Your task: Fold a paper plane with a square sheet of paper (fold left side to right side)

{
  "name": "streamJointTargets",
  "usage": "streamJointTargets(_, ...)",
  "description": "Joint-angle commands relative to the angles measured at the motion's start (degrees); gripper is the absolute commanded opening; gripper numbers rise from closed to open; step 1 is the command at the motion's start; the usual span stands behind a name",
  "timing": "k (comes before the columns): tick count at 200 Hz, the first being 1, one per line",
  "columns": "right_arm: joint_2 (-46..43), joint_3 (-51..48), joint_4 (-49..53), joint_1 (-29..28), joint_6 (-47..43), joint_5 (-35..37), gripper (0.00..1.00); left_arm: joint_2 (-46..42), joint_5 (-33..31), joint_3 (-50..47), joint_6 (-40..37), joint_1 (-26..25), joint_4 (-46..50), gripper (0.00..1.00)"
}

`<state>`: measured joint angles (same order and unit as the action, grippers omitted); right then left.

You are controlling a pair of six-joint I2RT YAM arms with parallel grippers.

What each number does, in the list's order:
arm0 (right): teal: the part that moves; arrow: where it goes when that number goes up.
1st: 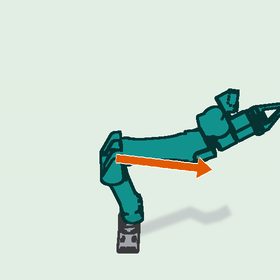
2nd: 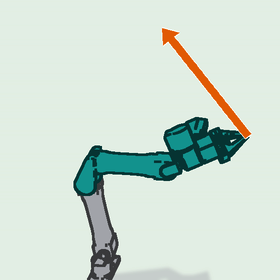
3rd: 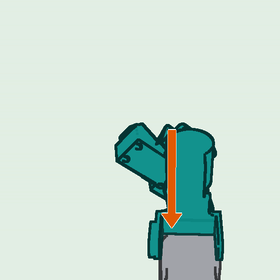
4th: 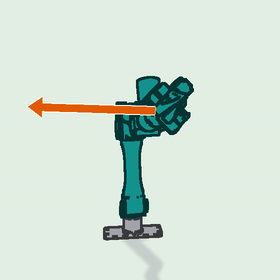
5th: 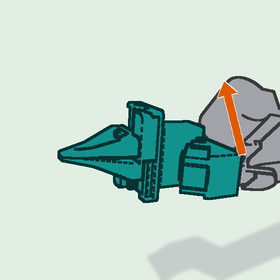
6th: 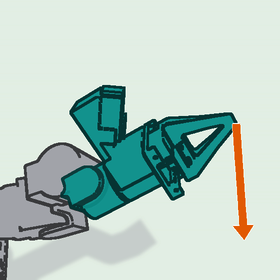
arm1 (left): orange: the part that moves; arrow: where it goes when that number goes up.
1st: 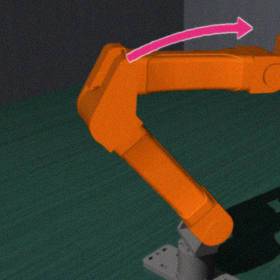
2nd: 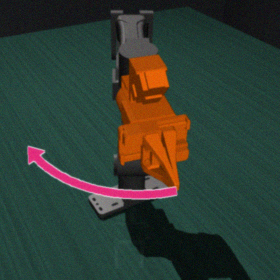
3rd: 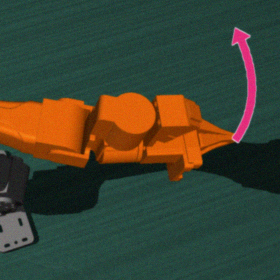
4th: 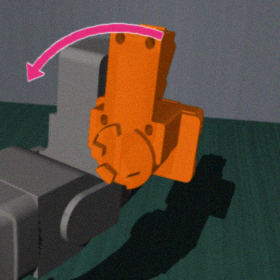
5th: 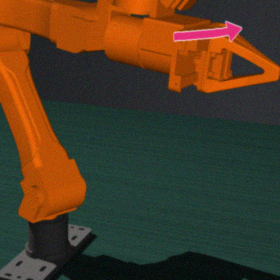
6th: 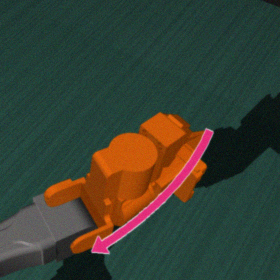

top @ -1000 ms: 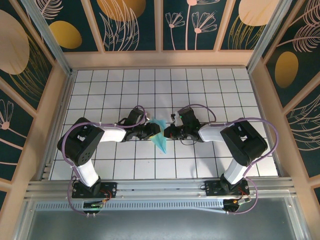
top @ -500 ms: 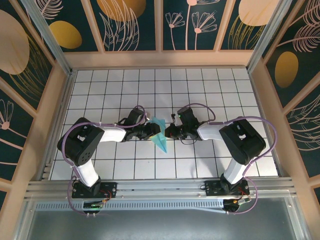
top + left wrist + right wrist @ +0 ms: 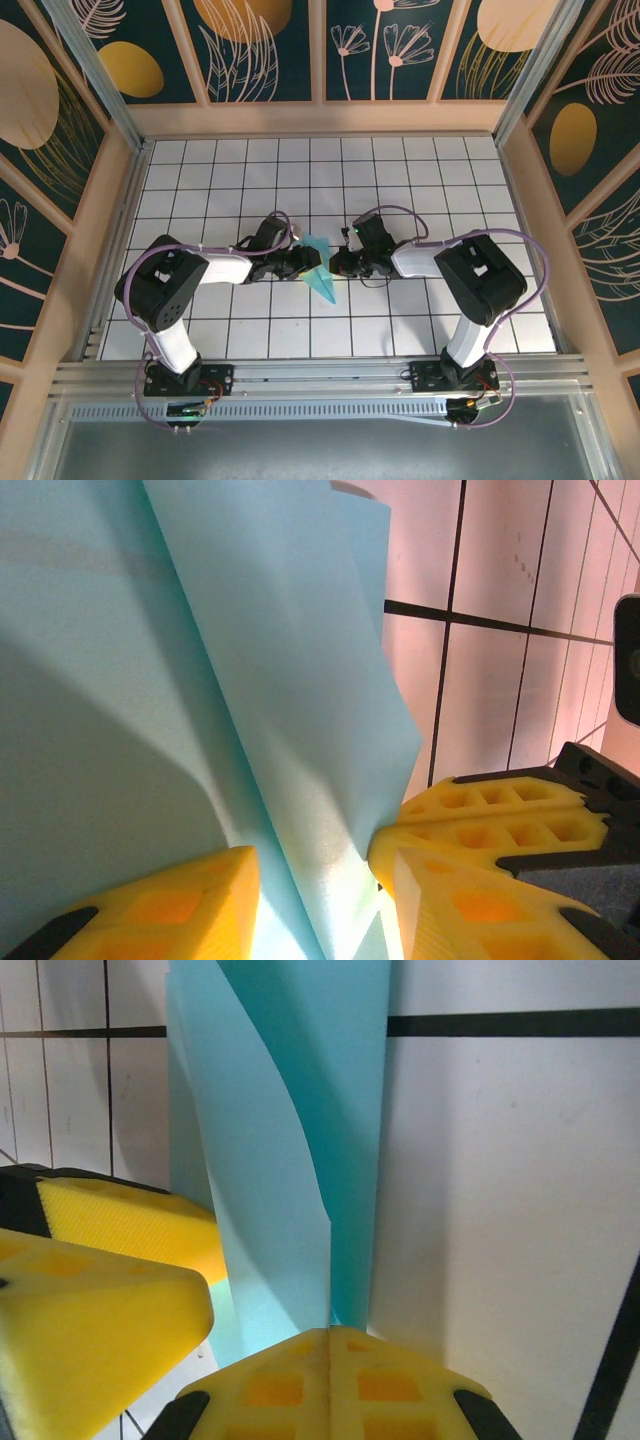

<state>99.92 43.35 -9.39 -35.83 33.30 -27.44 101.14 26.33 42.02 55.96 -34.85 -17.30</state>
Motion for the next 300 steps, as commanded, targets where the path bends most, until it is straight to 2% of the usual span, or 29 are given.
streamJointTargets(1, 0.9, 1.5, 1.3, 0.0, -1.3, 1.5, 0.0, 1.7, -2.4, -0.1, -1.4, -0.2, 3.9, 0.4)
streamJointTargets(106, 3.3, 1.5, 2.7, -0.5, -1.5, 2.6, 0.0, 1.4, -2.2, 0.3, -1.2, -0.1, 3.6, 0.4)
streamJointTargets(151, 4.1, 1.1, 4.0, -0.7, -0.6, 3.8, 0.0, -0.3, -1.5, 1.5, -0.2, -0.2, 2.8, 0.45)
streamJointTargets(225, 4.2, 1.0, 4.7, -1.0, -0.5, 4.0, 0.0, -7.3, -8.2, 3.9, -2.9, -0.2, 10.8, 0.5)
streamJointTargets(243, 4.1, 1.2, 4.9, -1.1, -0.6, 4.1, 0.0, -7.7, -7.4, 4.0, -2.8, -0.1, 10.2, 0.43)
streamJointTargets(278, 4.4, 1.5, 4.8, -1.5, -0.3, 4.3, 0.0, -5.9, -4.0, 4.7, -1.6, -0.2, 6.3, 0.18)
streamJointTargets(300, 4.4, 1.5, 5.0, -1.6, -0.1, 4.5, 0.0, -3.4, -2.2, 6.1, -1.6, -0.2, 5.2, 0.08)
